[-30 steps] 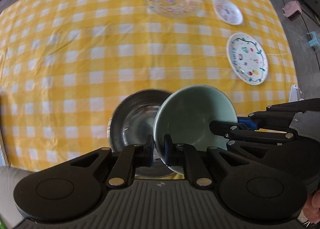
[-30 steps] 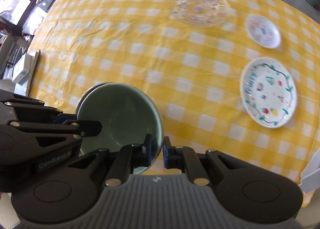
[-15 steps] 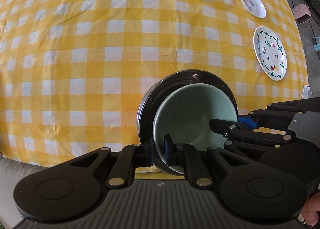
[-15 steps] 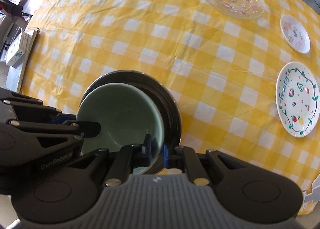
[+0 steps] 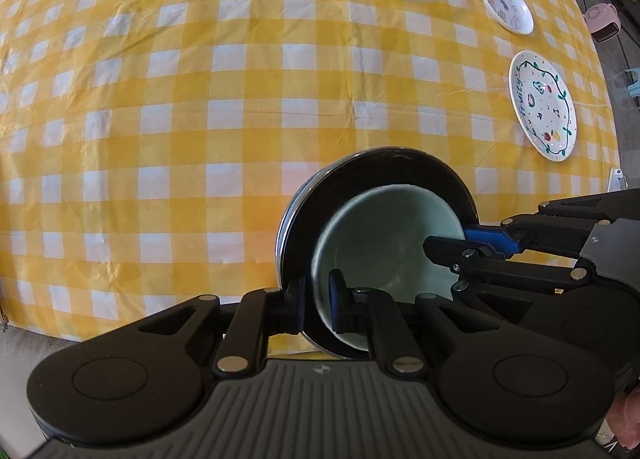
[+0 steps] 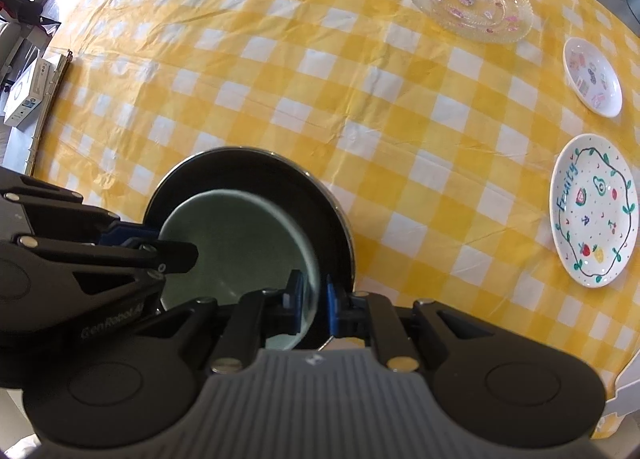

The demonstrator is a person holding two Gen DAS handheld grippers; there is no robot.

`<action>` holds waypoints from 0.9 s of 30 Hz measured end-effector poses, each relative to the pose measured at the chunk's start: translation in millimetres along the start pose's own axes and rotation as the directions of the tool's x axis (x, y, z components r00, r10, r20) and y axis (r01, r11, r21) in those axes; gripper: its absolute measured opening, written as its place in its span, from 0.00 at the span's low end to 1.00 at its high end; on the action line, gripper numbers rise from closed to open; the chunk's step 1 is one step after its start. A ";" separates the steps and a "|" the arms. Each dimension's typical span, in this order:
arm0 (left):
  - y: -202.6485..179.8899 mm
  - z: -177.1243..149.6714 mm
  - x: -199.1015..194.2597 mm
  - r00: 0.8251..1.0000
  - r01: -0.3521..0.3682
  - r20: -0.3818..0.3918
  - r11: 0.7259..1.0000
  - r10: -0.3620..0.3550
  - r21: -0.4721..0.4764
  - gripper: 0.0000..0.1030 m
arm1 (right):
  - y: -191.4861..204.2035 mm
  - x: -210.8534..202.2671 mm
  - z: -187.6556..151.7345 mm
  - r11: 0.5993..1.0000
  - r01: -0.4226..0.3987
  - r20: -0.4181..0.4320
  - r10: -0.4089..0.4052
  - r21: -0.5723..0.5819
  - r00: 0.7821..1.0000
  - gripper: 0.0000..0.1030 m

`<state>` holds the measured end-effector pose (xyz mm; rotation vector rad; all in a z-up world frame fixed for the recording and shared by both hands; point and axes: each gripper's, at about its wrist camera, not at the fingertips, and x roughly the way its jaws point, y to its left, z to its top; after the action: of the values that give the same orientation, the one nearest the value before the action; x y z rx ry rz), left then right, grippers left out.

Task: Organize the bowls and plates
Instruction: 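Open both tools and release the nested bowls on the table, then move both tools to the rim of the white 'Fruity' plate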

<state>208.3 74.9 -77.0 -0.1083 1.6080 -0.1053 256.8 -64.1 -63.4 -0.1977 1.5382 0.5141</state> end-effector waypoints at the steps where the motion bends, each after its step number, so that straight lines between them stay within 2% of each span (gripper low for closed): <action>1: -0.1 0.0 -1.4 1.000 0.000 0.001 1.000 0.000 -0.001 0.11 | 0.3 -1.5 0.0 1.000 0.002 0.003 -0.002 -0.002 1.000 0.12; 3: -1.7 0.1 -3.7 1.000 -0.002 0.004 1.000 0.002 0.004 0.13 | 0.2 -5.0 -0.6 1.000 -0.001 0.011 0.001 -0.003 1.000 0.12; 5: -3.2 -0.3 -8.2 1.000 0.001 0.010 1.000 -0.001 0.007 0.18 | 0.1 -9.3 -1.2 1.000 -0.006 0.020 0.006 -0.003 1.000 0.13; 7: -5.6 -1.3 -13.3 1.000 0.007 0.015 1.000 -0.007 0.012 0.22 | -0.7 -15.3 -2.4 1.000 -0.017 0.034 0.017 0.001 0.999 0.18; 10: -11.4 -4.3 -22.9 0.999 0.014 0.033 0.999 -0.015 0.031 0.23 | -3.7 -29.3 -7.1 0.999 -0.038 0.069 0.038 0.002 0.997 0.19; 14: -26.3 -9.9 -41.4 0.993 -0.009 0.122 0.995 -0.003 0.095 0.24 | -14.9 -52.1 -19.5 0.998 -0.066 0.143 0.062 0.022 0.988 0.19; 17: -38.3 -12.9 -50.5 0.983 0.023 0.177 0.994 -0.042 0.107 0.24 | -27.8 -66.3 -33.8 0.997 -0.064 0.222 0.053 0.045 0.974 0.19; 22: -71.3 -16.8 -56.2 0.967 0.058 0.237 0.985 -0.096 0.161 0.24 | -63.0 -72.7 -63.3 0.984 -0.093 0.301 0.044 0.151 0.953 0.19; 27: -115.9 -13.2 -43.2 0.960 0.120 0.226 0.973 -0.164 0.197 0.24 | -111.3 -59.5 -95.5 0.955 -0.089 0.314 -0.005 0.283 0.949 0.20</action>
<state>197.3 -34.1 -18.0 -0.0915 1.3396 -0.3382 222.2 -215.1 -30.8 0.1436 1.2900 0.3248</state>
